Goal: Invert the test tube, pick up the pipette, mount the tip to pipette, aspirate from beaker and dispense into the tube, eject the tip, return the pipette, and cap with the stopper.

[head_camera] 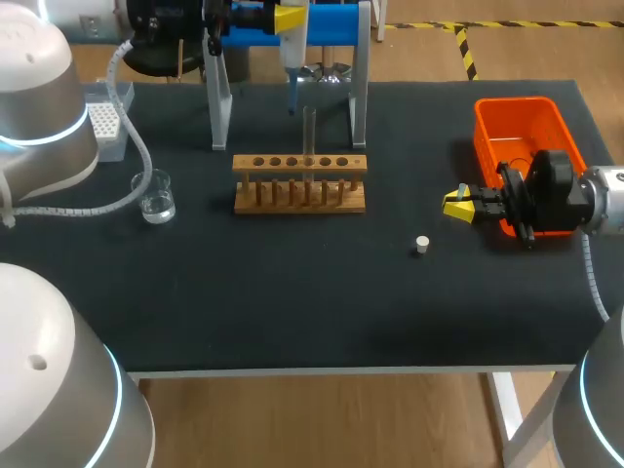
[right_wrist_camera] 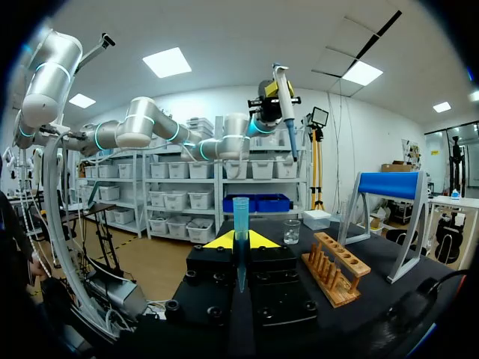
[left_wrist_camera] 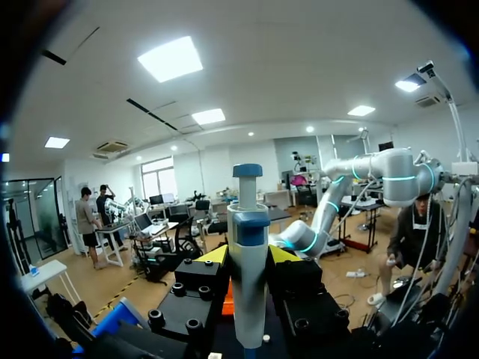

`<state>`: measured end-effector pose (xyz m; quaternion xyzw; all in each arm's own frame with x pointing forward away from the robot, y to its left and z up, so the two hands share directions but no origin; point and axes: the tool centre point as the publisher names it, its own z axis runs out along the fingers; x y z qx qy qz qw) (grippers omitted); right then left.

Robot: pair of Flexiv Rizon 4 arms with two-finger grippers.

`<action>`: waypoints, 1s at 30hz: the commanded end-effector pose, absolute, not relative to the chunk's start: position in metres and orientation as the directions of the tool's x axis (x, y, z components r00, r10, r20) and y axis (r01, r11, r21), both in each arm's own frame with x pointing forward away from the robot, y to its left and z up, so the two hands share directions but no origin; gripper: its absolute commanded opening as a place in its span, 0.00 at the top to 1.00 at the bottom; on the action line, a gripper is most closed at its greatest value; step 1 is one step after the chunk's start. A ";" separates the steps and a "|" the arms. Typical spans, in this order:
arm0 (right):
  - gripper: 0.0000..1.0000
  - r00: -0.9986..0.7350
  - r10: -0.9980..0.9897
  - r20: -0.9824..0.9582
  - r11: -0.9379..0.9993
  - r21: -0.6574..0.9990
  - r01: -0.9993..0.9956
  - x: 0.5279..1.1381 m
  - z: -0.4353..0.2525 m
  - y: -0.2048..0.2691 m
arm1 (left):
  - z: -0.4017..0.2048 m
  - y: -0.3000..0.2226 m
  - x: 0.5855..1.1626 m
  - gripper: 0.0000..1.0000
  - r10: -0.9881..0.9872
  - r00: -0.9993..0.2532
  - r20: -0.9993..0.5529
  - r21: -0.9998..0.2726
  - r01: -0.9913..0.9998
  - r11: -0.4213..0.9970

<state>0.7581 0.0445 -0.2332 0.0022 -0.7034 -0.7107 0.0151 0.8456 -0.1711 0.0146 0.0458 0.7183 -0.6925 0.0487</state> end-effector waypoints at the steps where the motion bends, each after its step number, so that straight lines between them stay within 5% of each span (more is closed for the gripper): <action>1: 1.00 -1.000 -0.024 0.017 -0.009 1.000 0.018 0.757 -0.233 0.044 | 0.006 -0.172 0.840 1.00 -0.011 -0.992 -0.124 -0.991 0.124 0.042; 30: 1.00 -1.000 -0.024 0.017 -0.009 1.000 0.018 0.757 -0.233 0.044 | 0.000 -0.172 0.823 1.00 0.014 -0.993 -0.114 -0.993 0.114 0.026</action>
